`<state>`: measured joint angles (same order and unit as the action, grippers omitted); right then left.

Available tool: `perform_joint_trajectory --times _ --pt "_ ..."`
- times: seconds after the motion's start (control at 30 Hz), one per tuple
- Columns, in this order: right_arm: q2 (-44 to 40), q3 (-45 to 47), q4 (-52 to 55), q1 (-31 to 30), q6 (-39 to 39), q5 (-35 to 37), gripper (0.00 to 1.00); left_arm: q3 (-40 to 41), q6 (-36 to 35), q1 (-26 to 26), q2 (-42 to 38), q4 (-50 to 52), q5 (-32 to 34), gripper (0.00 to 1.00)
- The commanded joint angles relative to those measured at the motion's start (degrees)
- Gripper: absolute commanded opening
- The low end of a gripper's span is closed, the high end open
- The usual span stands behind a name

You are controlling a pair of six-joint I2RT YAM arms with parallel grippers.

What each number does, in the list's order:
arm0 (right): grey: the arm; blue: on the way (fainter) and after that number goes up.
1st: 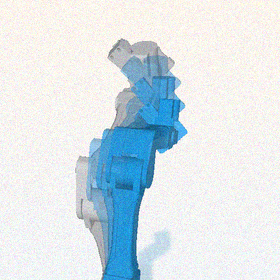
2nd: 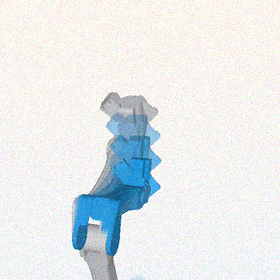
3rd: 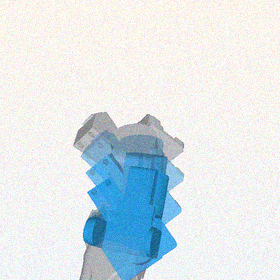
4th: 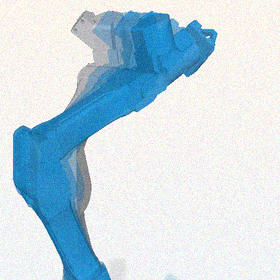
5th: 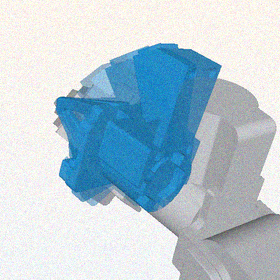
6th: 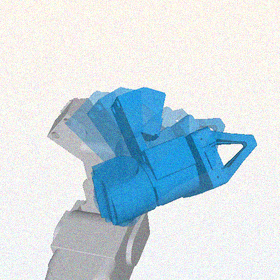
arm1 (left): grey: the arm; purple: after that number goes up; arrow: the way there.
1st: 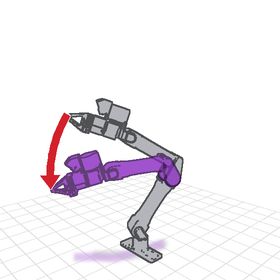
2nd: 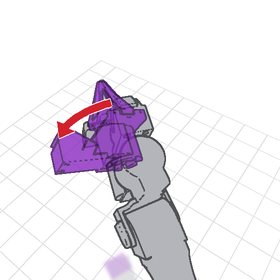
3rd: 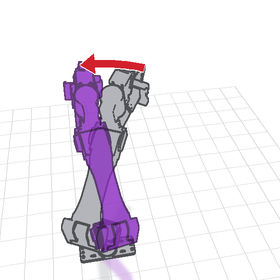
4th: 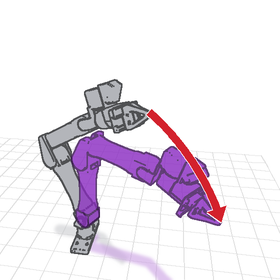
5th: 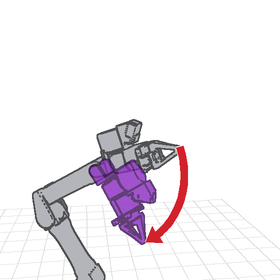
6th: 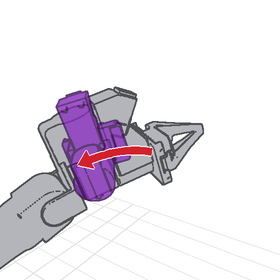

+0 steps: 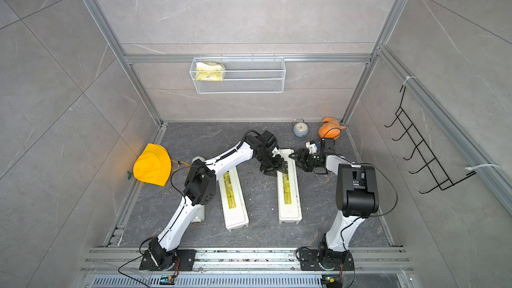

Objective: Put plastic wrap rolls into dispensers
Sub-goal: Close the lid on the plastic wrap cutting box.

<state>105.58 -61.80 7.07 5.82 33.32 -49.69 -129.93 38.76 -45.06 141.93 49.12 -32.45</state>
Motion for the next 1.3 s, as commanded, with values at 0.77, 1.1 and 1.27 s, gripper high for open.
perform_joint_trajectory --times 0.77,1.1,1.27 --pt "8.75 -2.28 0.03 -0.1 0.07 -0.13 0.35 8.41 4.04 0.56 5.87 -8.38 9.8 0.57" --pt "10.81 3.13 -10.52 0.77 7.04 -4.47 0.23 13.0 5.05 -2.26 4.8 -9.78 9.01 0.59" --pt "4.56 0.62 -2.51 0.92 2.17 -2.0 0.44 15.38 4.93 -1.62 2.5 -9.89 9.77 0.59"
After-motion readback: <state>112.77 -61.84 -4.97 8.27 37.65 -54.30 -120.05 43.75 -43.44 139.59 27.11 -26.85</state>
